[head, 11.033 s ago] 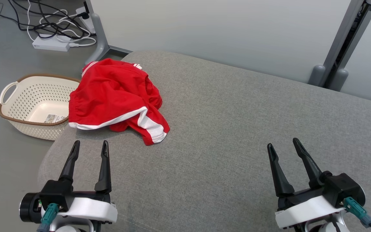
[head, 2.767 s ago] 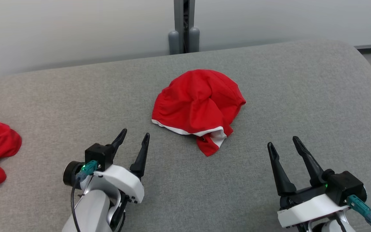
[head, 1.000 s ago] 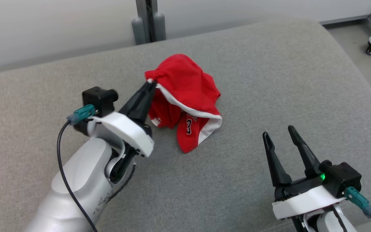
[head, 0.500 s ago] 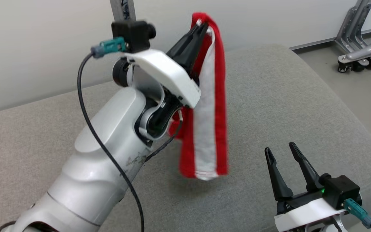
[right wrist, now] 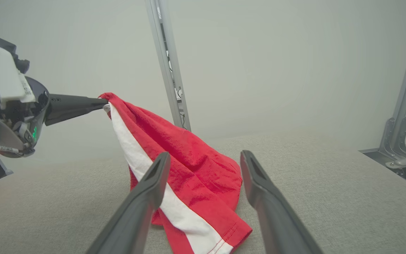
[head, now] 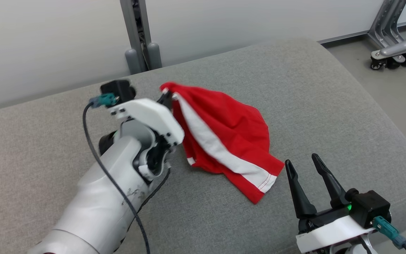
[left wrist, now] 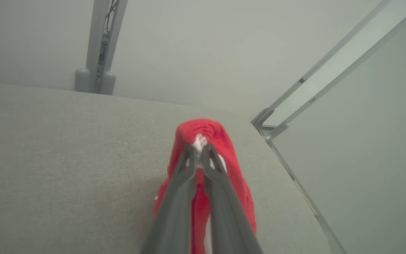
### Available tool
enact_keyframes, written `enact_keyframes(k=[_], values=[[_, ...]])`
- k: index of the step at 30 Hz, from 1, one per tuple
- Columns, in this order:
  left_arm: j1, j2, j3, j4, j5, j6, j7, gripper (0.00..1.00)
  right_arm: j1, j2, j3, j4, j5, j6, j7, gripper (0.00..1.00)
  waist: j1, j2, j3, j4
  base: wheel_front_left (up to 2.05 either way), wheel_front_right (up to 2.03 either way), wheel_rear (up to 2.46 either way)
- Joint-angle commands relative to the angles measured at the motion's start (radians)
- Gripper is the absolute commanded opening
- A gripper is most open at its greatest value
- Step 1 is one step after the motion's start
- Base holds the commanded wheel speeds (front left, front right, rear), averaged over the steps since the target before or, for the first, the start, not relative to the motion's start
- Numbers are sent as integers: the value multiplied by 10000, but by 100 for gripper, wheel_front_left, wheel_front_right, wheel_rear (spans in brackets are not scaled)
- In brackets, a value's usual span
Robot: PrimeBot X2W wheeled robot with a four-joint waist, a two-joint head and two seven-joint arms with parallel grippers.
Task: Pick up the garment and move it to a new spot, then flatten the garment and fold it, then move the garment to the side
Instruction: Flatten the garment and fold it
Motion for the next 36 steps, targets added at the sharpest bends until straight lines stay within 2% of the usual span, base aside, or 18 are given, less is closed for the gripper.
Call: enact_keyframes(k=[1, 4, 7, 11, 15, 24, 28, 29, 30, 31, 36], values=[[99, 56, 5, 489, 30, -99, -124, 0, -120, -14, -47, -9, 12, 24, -7, 100, 0, 0, 123, 78, 0, 0, 0], [171, 242, -170, 1574, 237, -313, -311, 0, -169, 24, -72, -20, 5, 24, -7, 100, 0, 0, 241, 162, 0, 0, 0], [151, 559, -520, 2266, 644, -774, -524, 0, -208, 53, -91, -37, -8, 24, -7, 100, 0, 0, 326, 274, 0, 0, 0], [241, 1030, -1138, 2713, 1331, -1361, -889, 0, -132, 80, -150, -36, 24, 24, -7, 100, 0, 0, 428, 528, 0, 0, 0], [532, 1401, -1371, 2919, 1580, -1815, -1133, 0, -73, 101, -179, -15, 64, 24, -6, 100, 0, 0, 554, 848, 0, 0, 0], [1073, 1726, -1123, 2869, 1471, -2280, -1774, 0, -254, 49, 145, 336, 391, 24, -6, 100, 0, 0, 873, 1343, 0, 0, 0], [1259, 1841, -967, 2659, 1768, -2213, -1968, 0, -344, -22, 253, 454, 503, 24, -7, 100, 0, 0, 905, 1464, 0, 0, 0], [1307, 1866, -902, 2587, 1839, -2130, -1983, 33, -362, -46, 287, 493, 542, 24, -7, 100, 0, 0, 897, 1486, 0, 0, 0], [1319, 1930, -793, 2434, 1991, -2044, -1994, 77, -372, -65, 318, 522, 548, 24, -6, 100, 0, 0, 886, 1507, 0, 0, 0], [1496, 2033, -531, 2087, 2303, -1846, -1994, 100, -396, -89, 344, 587, 577, 24, -7, 100, 0, 0, 851, 1542, 0, 0, 0], [2205, 2360, -260, 1360, 3301, -1289, -1998, 100, -335, -141, 460, 721, 632, 24, -7, 100, 0, 0, 657, 1583, 0, 0, 0]])
